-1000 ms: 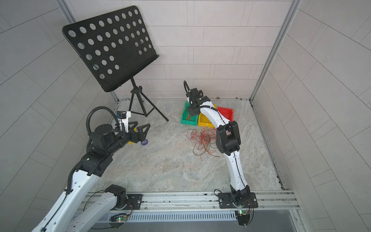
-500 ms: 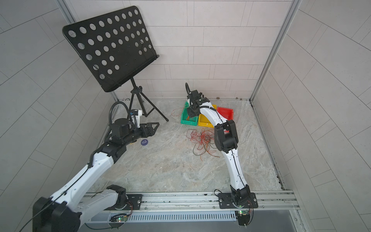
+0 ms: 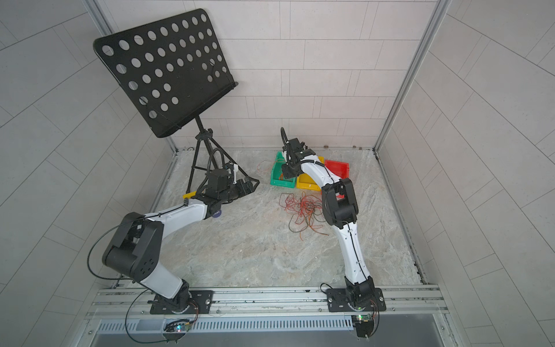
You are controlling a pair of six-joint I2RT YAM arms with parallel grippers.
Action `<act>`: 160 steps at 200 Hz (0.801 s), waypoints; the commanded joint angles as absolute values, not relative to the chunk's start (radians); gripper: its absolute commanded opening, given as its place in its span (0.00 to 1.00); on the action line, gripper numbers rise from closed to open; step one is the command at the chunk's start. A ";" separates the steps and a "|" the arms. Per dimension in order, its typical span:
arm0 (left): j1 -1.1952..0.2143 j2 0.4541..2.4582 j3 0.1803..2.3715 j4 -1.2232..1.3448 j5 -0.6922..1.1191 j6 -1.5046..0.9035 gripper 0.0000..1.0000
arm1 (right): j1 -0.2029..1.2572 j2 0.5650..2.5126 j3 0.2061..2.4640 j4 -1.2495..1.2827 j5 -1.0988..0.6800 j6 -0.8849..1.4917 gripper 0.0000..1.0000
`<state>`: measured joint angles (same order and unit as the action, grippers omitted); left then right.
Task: Untangle and sort cables by color
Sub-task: Place the cable in the bin.
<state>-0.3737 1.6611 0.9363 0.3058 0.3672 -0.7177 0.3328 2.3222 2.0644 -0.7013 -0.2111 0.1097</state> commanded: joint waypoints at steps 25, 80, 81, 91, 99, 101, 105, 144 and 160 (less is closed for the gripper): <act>-0.379 1.846 1.108 0.348 0.188 -0.729 0.87 | 0.330 2.243 2.046 -0.689 -0.239 0.113 0.00; -0.375 2.025 1.326 0.261 0.091 -0.670 0.86 | 0.329 2.226 2.028 -0.683 -0.254 0.110 0.00; -0.375 2.027 1.329 0.259 0.092 -0.670 0.86 | 0.329 2.227 2.027 -0.683 -0.254 0.110 0.00; -0.373 2.058 1.378 0.228 0.095 -0.660 0.86 | 0.330 2.225 2.025 -0.681 -0.260 0.110 0.00; -0.372 2.082 1.415 0.209 0.095 -0.652 0.86 | 0.330 2.224 2.022 -0.680 -0.261 0.109 0.00; -0.371 2.088 1.422 0.206 0.096 -0.652 0.86 | 0.329 2.224 2.022 -0.681 -0.260 0.109 0.00; -0.371 2.099 1.437 0.203 0.099 -0.651 0.86 | 0.330 2.223 2.020 -0.680 -0.260 0.110 0.00; -0.357 2.205 1.583 0.178 0.211 -0.640 0.69 | 0.330 2.221 2.016 -0.678 -0.264 0.108 0.00; -0.359 2.219 1.605 0.183 0.245 -0.633 0.48 | 0.329 2.221 2.018 -0.670 -0.264 0.115 0.00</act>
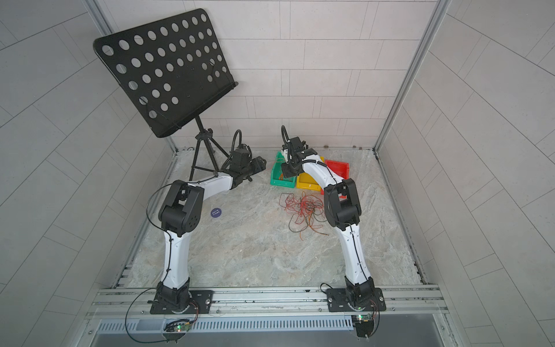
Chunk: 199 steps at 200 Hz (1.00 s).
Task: Untangle and sort cables by color
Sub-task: Place the cable in the bin.
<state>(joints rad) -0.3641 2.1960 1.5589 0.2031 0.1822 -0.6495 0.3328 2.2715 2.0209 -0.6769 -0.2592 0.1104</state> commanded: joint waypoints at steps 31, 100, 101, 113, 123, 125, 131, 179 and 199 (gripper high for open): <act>-0.359 2.189 1.597 0.224 0.297 -0.612 0.13 | 0.325 2.226 2.031 -0.633 -0.302 0.162 0.00; -0.359 2.047 1.521 0.293 0.350 -0.623 0.01 | 0.317 2.310 2.103 -0.485 -0.480 0.338 0.00; -0.359 2.046 1.521 0.294 0.351 -0.624 0.00 | 0.317 2.311 2.104 -0.483 -0.482 0.340 0.00; -0.359 2.041 1.520 0.303 0.370 -0.641 0.00 | 0.315 2.336 2.114 -0.467 -0.500 0.367 0.00; -0.362 2.040 1.520 0.311 0.378 -0.652 0.00 | 0.312 2.360 2.131 -0.476 -0.499 0.373 0.00; -0.362 2.040 1.519 0.311 0.379 -0.655 0.00 | 0.311 2.363 2.135 -0.480 -0.496 0.373 0.00; -0.365 2.040 1.519 0.313 0.381 -0.656 0.00 | 0.310 2.376 2.144 -0.498 -0.476 0.368 0.00; -0.406 2.067 1.538 0.314 0.393 -0.662 0.00 | 0.283 2.356 2.088 -0.567 -0.302 0.324 0.01; -0.427 2.083 1.557 0.312 0.390 -0.665 0.00 | 0.271 2.349 2.086 -0.602 -0.312 0.297 0.13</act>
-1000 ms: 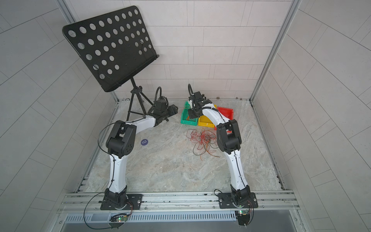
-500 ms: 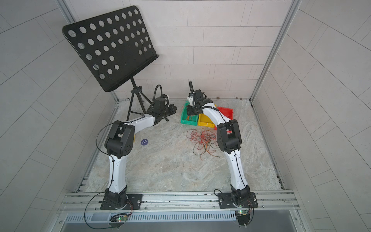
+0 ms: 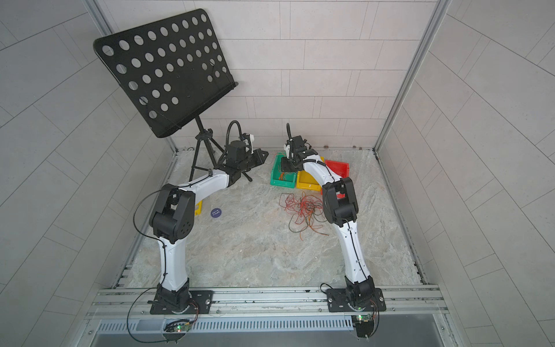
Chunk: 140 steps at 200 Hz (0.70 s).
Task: Untangle and sort cables by color
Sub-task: Place the cable in the bin.
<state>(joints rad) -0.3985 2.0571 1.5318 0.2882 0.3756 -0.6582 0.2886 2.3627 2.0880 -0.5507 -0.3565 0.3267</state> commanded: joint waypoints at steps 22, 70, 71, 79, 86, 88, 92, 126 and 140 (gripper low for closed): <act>-0.445 2.104 1.581 0.300 0.381 -0.664 0.00 | 0.262 2.297 2.040 -0.594 -0.330 0.276 0.28; -0.484 2.149 1.631 0.264 0.352 -0.658 0.00 | 0.240 2.158 1.927 -0.604 -0.297 0.231 0.57; -0.485 2.151 1.631 0.263 0.351 -0.658 0.00 | 0.239 2.155 1.925 -0.604 -0.297 0.230 0.57; -0.490 2.161 1.641 0.258 0.350 -0.661 0.00 | 0.235 2.133 1.907 -0.604 -0.297 0.227 0.59; -0.493 2.169 1.646 0.255 0.346 -0.663 0.00 | 0.233 2.117 1.890 -0.603 -0.300 0.222 0.61; -0.494 2.171 1.648 0.255 0.345 -0.663 0.00 | 0.233 2.111 1.886 -0.603 -0.299 0.220 0.61; -0.498 2.175 1.650 0.255 0.343 -0.665 0.00 | 0.232 2.103 1.877 -0.604 -0.300 0.218 0.61; -0.524 2.207 1.689 0.215 0.301 -0.642 0.00 | 0.218 2.018 1.811 -0.617 -0.252 0.197 0.63; -0.538 2.227 1.719 0.179 0.275 -0.624 0.00 | 0.206 1.978 1.774 -0.616 -0.214 0.190 0.64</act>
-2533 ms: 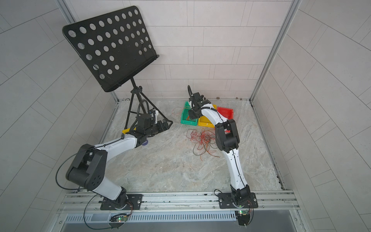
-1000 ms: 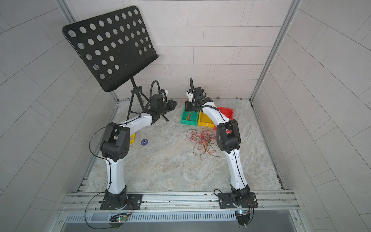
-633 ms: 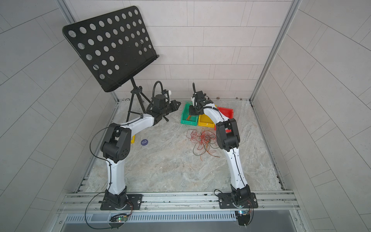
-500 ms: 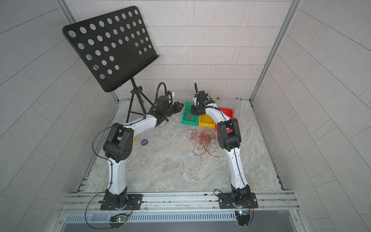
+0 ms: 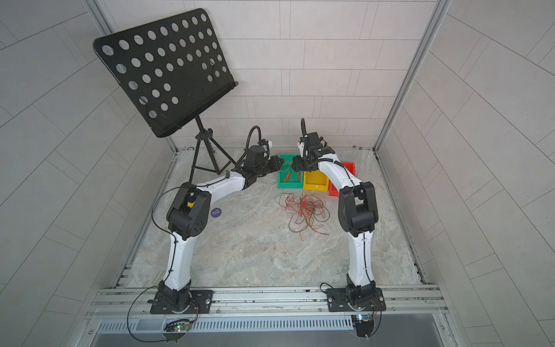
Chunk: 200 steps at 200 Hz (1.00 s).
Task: Untangle and sort cables by color
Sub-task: Place the cable in the bin, then adjust the cable in the bin.
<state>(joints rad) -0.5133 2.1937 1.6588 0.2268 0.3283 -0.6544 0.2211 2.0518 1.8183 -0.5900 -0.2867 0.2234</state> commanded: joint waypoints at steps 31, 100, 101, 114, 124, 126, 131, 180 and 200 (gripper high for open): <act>-0.565 2.275 1.780 0.103 0.180 -0.590 0.00 | 0.170 1.898 1.696 -0.595 -0.199 0.181 0.67; -0.617 2.441 2.006 -0.063 -0.016 -0.545 0.01 | 0.144 1.821 1.608 -0.565 -0.238 0.183 0.67; -0.617 2.444 2.010 -0.067 -0.018 -0.545 0.01 | 0.144 1.821 1.608 -0.565 -0.237 0.184 0.68; -0.618 2.481 2.058 -0.105 -0.030 -0.541 0.01 | 0.142 1.814 1.596 -0.562 -0.236 0.184 0.68; -0.619 2.506 2.091 -0.137 -0.040 -0.539 0.02 | 0.140 1.809 1.589 -0.560 -0.234 0.184 0.67; -0.619 2.510 2.095 -0.142 -0.041 -0.538 0.02 | 0.140 1.808 1.589 -0.560 -0.233 0.184 0.67; -0.618 2.518 2.104 -0.155 -0.044 -0.535 0.03 | 0.140 1.806 1.586 -0.560 -0.232 0.184 0.67; -0.611 2.508 2.085 -0.216 -0.112 -0.462 0.09 | 0.132 1.798 1.562 -0.560 -0.211 0.178 0.68; -0.598 2.490 2.060 -0.212 -0.111 -0.461 0.13 | 0.129 1.796 1.554 -0.564 -0.202 0.174 0.67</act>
